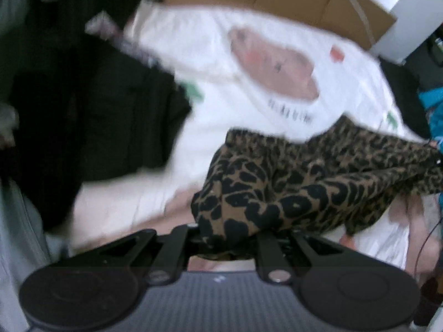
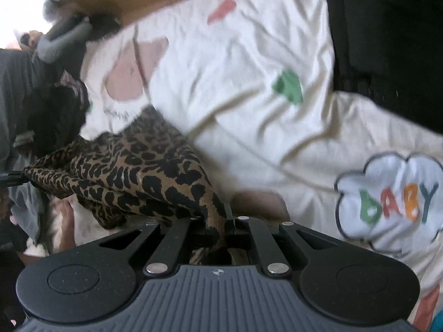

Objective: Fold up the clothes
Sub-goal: 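Lay the garment flat and open both tools, then lower both open tools onto the leopard-print skirt's waistband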

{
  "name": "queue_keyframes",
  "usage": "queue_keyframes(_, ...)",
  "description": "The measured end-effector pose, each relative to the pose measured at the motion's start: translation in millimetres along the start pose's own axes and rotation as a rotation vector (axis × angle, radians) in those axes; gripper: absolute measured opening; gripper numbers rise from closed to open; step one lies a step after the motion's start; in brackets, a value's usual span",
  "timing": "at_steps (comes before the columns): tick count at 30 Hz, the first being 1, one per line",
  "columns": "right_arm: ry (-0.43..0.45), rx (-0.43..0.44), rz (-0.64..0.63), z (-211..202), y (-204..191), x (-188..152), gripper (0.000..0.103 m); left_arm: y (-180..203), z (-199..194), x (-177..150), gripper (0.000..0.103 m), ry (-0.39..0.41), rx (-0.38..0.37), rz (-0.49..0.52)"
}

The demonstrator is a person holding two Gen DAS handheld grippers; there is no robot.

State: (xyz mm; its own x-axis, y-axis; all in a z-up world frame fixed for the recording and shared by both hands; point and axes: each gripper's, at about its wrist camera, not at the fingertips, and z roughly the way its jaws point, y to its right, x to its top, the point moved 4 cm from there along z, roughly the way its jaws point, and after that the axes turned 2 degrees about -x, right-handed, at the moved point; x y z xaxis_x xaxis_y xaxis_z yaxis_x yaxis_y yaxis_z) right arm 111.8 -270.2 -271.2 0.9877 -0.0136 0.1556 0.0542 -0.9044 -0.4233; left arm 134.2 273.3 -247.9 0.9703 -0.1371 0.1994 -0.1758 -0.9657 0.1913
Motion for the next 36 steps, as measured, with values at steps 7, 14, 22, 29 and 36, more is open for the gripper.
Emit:
queue_keyframes(7,-0.002,-0.068,-0.005,-6,9,-3,0.048,-17,4,-16,0.038,-0.038,0.027,-0.05)
queue_keyframes(14,0.058,-0.041,-0.017,-11,0,15,0.048,-31,-14,-10,0.041,0.059,0.03,-0.125)
queue_keyframes(22,0.097,-0.002,-0.007,-5,-9,31,0.048,-46,-44,-8,0.041,0.149,0.053,-0.18)
queue_keyframes(29,0.088,0.069,-0.07,17,-41,48,0.048,-45,-40,1,0.041,0.184,0.008,-0.197)
queue_keyframes(36,0.095,0.089,-0.114,48,-67,64,0.048,-27,-11,25,0.041,0.189,-0.01,-0.156)
